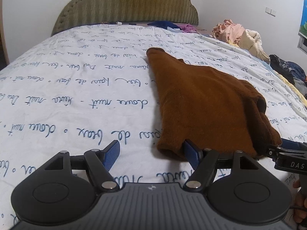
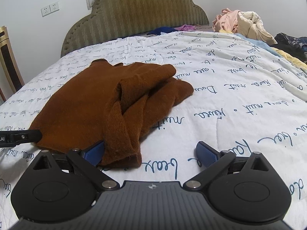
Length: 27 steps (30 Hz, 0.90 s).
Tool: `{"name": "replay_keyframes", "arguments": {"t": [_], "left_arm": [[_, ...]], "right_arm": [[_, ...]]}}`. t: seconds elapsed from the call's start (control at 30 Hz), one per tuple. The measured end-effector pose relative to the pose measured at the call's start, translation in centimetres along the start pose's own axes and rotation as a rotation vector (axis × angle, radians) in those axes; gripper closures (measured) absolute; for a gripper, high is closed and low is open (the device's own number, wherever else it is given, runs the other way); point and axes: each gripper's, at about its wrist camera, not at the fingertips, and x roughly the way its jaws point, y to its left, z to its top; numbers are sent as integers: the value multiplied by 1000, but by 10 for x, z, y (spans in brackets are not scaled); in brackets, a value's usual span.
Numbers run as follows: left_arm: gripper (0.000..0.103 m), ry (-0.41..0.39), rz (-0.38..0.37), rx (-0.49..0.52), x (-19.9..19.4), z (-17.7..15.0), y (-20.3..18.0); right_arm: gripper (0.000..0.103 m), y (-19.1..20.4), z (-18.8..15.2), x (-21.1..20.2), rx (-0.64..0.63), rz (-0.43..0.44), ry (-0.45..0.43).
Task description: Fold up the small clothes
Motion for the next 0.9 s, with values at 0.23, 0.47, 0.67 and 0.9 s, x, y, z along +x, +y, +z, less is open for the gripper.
{"name": "replay_keyframes", "arguments": {"t": [0.23,0.47,0.67,0.9], "left_arm": [[25,-19,50,-24,-7,-13,11],[18,-55,161,-2,-9,-26,21],[14,-52,185,8,-8,-28,19],[3,-50,218,-9,-4,-31,21]], "right_arm": [[1,5,-7,-8,-10,-21,12],[1,21,-14,-20,-62,-35,26],[1,38,-13,-25,-77,-29,25],[1,48,-14,-22,-98,-45,21]]}}
